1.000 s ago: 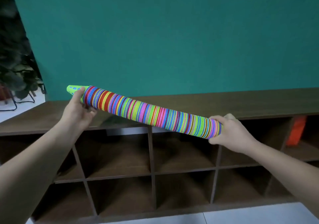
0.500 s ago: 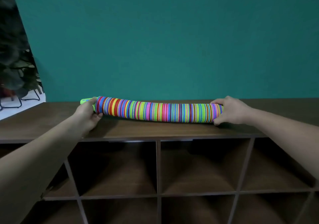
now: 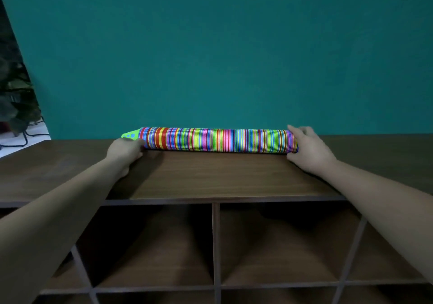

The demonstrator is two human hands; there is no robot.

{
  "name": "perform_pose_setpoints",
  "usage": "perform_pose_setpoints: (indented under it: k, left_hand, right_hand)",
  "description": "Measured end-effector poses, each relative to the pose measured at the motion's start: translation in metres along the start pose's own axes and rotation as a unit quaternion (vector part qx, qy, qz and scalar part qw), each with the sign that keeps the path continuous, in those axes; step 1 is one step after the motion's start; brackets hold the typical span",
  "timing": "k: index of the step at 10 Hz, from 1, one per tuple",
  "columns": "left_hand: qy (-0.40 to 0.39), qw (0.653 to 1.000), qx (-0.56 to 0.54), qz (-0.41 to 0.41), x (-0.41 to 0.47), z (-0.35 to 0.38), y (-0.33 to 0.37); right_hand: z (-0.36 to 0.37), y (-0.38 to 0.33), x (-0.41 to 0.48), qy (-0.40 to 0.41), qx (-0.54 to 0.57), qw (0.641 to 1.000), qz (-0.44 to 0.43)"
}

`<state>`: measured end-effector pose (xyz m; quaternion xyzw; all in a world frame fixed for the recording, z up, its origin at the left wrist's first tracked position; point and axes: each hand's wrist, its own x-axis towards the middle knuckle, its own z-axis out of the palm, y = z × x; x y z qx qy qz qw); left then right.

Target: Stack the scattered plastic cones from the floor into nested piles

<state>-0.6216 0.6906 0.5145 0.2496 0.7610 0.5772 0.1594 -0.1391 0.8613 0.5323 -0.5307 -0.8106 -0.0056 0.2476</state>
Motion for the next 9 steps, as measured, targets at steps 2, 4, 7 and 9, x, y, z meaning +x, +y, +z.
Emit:
perform_pose_setpoints:
  k: [2, 4, 7, 9]
  left_hand:
    - [-0.053, 0.931, 0.302, 0.198, -0.042, 0.006, 0.013]
    - [-0.137, 0.87, 0.405, 0.245, -0.036, 0.019, 0.013]
    - [-0.127, 0.868, 0.432, 0.211, -0.01, 0.047, 0.018]
    - [-0.122, 0.87, 0.42, 0.227, -0.01, 0.05, 0.018]
  right_hand:
    - [0.009, -0.016, -0.019, 0.092, -0.136, 0.984, -0.076]
    - [0.01, -0.019, -0.013, -0.044, -0.076, 0.995, -0.051]
    - [0.023, -0.019, 0.018, -0.164, -0.045, 0.985, 0.014]
    - [0.03, -0.017, 0.03, -0.149, -0.033, 0.988, 0.012]
